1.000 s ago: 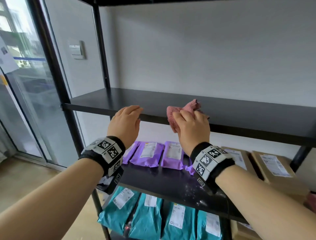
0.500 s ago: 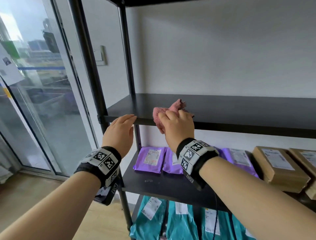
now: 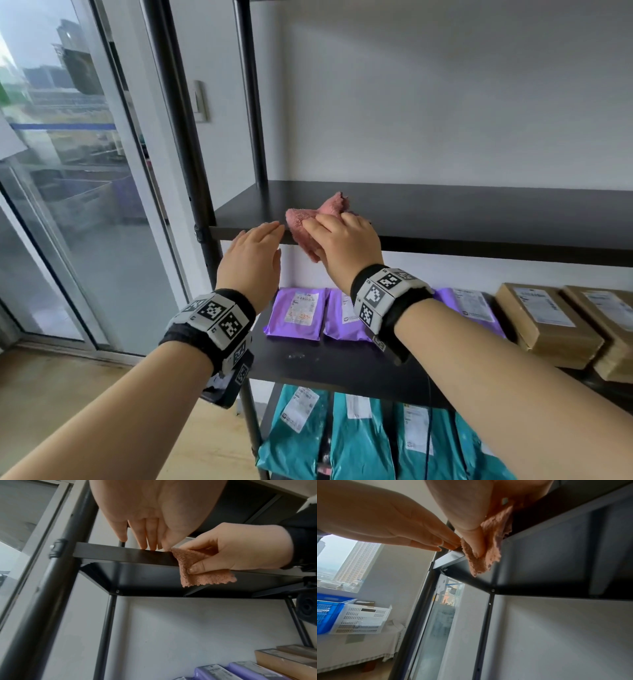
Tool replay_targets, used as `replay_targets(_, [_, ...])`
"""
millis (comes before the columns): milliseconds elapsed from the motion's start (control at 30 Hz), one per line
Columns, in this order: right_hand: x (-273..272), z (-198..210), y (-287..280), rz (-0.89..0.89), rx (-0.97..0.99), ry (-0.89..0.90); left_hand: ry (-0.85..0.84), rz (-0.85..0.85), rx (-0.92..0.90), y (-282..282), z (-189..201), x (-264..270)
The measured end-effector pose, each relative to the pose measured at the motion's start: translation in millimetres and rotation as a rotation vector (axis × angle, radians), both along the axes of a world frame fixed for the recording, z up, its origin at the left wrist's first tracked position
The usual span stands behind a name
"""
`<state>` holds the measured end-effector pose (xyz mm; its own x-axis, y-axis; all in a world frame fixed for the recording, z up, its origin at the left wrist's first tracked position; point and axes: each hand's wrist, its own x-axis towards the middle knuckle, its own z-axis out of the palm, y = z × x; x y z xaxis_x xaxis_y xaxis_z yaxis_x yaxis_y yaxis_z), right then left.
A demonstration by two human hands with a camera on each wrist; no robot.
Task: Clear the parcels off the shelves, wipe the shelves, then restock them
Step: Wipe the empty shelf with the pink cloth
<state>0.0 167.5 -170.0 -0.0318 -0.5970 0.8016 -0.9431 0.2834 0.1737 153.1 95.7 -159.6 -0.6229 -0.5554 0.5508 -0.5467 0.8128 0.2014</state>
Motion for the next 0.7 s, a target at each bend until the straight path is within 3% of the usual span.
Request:
replay_targets(367, [-99, -2, 126, -0.038, 0.038, -0.008, -0.033, -0.123, -0.036, 86, 8, -88])
replay_targets(700, [-210, -1, 274, -0.131, 0.057, -0.051, -0.022, -0.213, -0.052, 209, 8, -202])
